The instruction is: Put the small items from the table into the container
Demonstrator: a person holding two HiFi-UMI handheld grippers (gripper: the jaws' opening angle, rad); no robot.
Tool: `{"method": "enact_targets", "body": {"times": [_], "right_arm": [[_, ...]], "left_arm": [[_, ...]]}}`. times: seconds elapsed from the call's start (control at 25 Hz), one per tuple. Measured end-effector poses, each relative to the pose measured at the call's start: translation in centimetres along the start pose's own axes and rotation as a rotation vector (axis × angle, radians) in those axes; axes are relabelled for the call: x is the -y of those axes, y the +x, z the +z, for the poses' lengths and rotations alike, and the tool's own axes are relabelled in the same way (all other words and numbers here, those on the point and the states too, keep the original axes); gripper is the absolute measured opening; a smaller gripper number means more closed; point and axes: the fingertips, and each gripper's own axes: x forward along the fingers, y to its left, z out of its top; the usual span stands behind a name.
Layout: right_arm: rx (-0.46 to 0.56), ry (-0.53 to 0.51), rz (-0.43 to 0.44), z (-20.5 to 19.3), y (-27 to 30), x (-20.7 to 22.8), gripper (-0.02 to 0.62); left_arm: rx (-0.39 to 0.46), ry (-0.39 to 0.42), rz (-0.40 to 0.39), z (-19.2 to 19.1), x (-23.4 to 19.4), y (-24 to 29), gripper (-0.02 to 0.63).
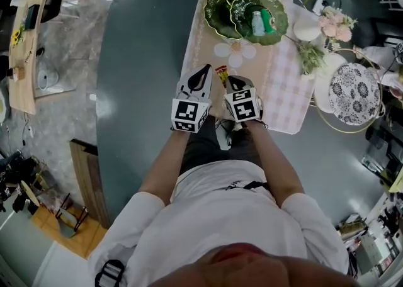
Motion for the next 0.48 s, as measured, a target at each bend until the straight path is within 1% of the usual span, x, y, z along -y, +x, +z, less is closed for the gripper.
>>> {"method": "enact_targets", "body": {"times": [0.12,0.48], "right_arm": [[0.033,0.008,0.0,1.6,-2.4,0.1,0.017],[0.148,0.03,-0.043,6.7,-8.2,2.5,0.017]], "left_arm": [[0.017,0.014,-0.009,2.1,0.8,-0.2,0.006],[0.072,0.055,-0.048,7.9,2.7,0.8,0.006]]}}
